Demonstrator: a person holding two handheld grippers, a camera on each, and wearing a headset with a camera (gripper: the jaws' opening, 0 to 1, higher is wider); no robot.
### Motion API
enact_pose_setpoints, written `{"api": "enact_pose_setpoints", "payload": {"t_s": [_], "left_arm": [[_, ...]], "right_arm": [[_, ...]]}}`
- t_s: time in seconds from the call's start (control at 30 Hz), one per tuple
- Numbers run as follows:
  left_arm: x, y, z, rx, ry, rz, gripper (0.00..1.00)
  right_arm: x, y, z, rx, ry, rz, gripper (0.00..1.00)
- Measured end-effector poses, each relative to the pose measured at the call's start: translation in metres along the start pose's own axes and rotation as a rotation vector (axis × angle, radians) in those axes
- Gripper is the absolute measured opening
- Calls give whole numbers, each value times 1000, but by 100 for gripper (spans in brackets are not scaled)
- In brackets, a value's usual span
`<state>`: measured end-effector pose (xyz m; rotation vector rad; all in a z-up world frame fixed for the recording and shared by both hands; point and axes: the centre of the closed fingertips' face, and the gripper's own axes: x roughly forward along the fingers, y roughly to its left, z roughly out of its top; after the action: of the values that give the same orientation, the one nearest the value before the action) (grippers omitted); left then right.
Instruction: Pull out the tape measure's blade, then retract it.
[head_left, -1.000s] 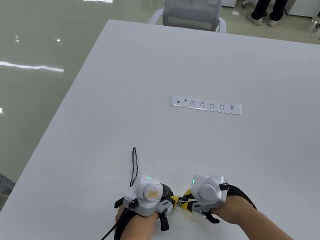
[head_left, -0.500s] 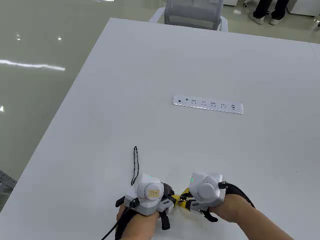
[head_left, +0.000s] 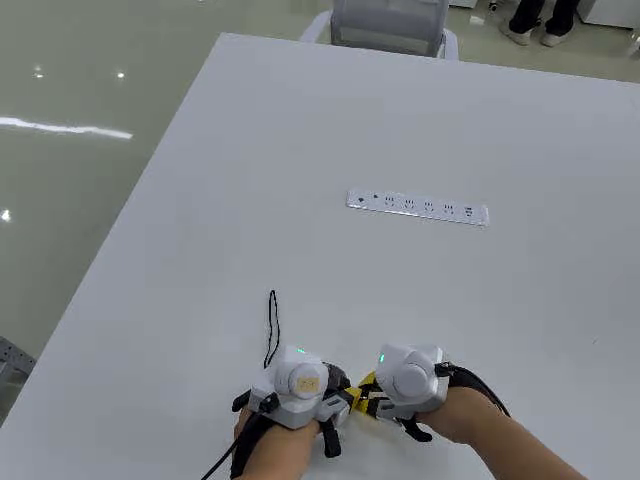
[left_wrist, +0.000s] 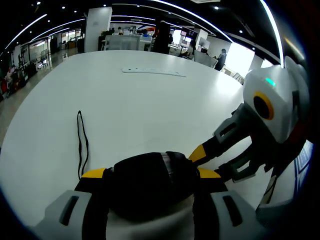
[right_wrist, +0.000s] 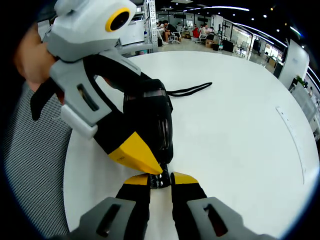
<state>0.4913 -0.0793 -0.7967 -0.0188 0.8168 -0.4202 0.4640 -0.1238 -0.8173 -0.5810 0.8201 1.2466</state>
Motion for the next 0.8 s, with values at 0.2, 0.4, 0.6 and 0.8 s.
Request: {"api": "enact_pose_setpoints", "payload": {"t_s": [0.2,0.4,0.6,0.8], "left_arm": [[0,0,0,-1,0,-2,66],[0,0,0,-6,-1,-2,66],[-1,0,1,-7,-1,-3,66],[0,0,1,-1,-2,-4,66]], "right_arm": [[1,2,3,-9,-16,5,14],[3,4,6,-32,-25,10,15],[4,4,8,-49,-29,12,15],[4,5,8,-61,-40,10,15]]}}
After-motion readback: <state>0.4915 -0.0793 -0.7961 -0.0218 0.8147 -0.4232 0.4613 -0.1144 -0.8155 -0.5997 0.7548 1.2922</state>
